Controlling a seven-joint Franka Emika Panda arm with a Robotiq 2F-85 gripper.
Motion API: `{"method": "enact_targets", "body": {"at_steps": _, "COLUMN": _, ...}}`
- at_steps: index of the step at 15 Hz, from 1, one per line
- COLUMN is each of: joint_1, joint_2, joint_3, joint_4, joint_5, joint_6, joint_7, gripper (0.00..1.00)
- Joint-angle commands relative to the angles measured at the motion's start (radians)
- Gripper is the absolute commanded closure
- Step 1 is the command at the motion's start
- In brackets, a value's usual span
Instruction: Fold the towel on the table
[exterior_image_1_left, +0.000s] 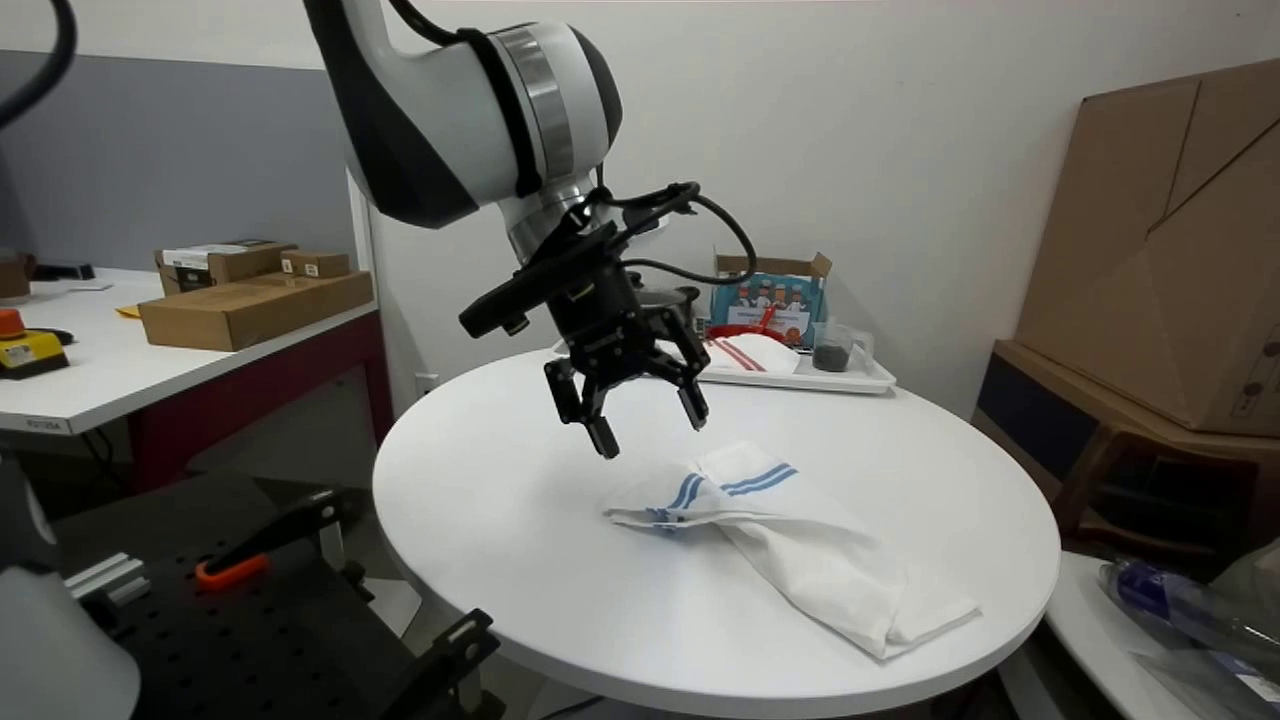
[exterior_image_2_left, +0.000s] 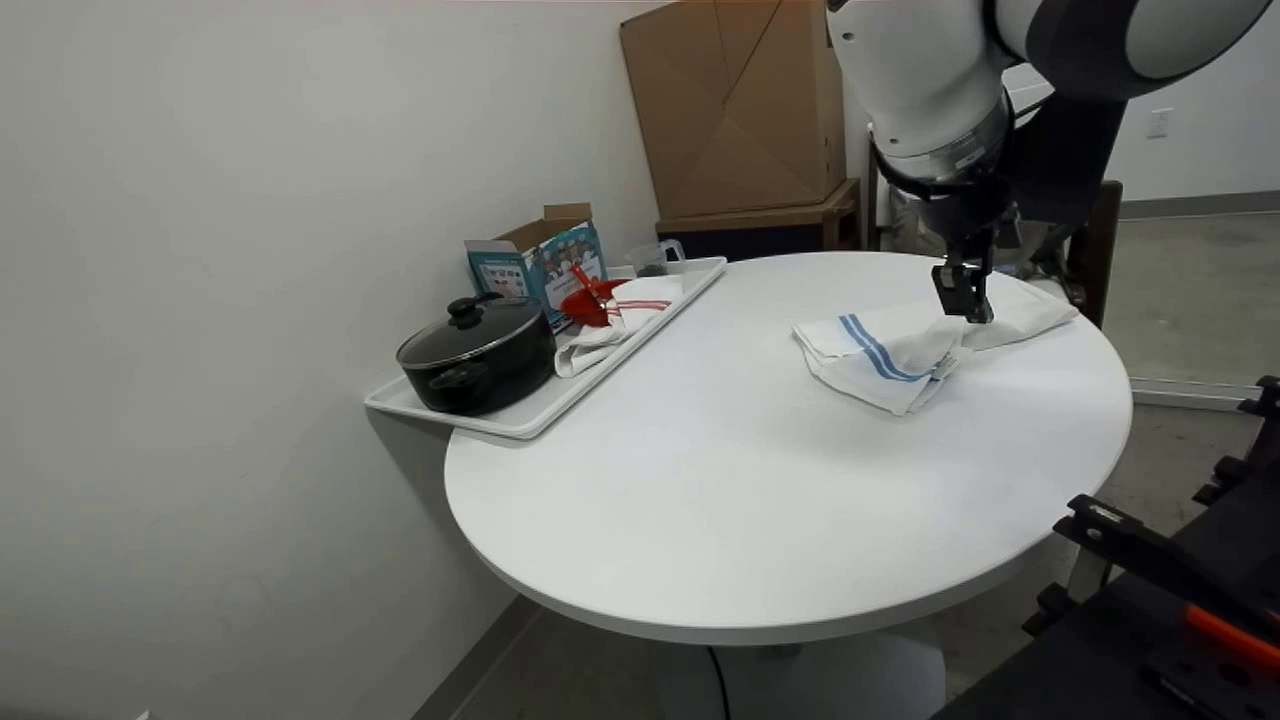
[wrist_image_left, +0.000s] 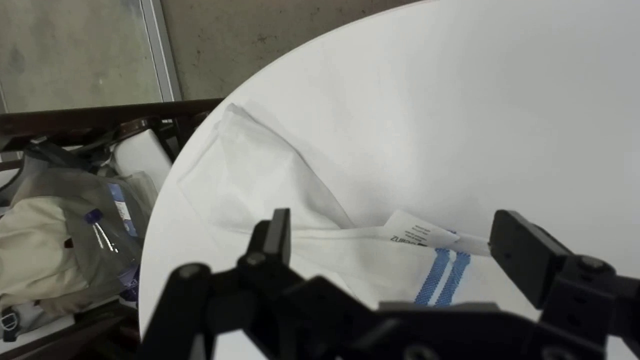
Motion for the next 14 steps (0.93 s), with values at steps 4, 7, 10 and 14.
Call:
{"method": "enact_targets", "body": {"at_steps": 4, "joint_1": 0.0, "joint_2": 0.024, "joint_3": 0.004, "joint_4": -0.025, "joint_5": -0.055, "joint_6": 0.068, "joint_7": -0.016, "gripper": 0.0}}
{"method": "enact_targets", "body": {"at_steps": 7, "joint_1": -0.001, "joint_2": 0.087, "joint_3": 0.009, "joint_4": 0.011, "joint_5": -0.035, "joint_6": 0.107, "joint_7": -0.031, "gripper": 0.0}}
{"method": "enact_targets", "body": {"at_steps": 10, "joint_1": -0.001, "joint_2": 0.157, "joint_3": 0.011, "joint_4": 0.053, "joint_5": -0.046, "joint_6": 0.134, "joint_7": -0.035, "gripper": 0.0}}
{"method": "enact_targets", "body": {"at_steps": 14, "joint_1": 0.001, "joint_2": 0.251, "joint_3": 0.008, "joint_4": 0.117, "joint_5": -0.066, "joint_6": 0.133, "joint_7": -0.03, "gripper": 0.0}}
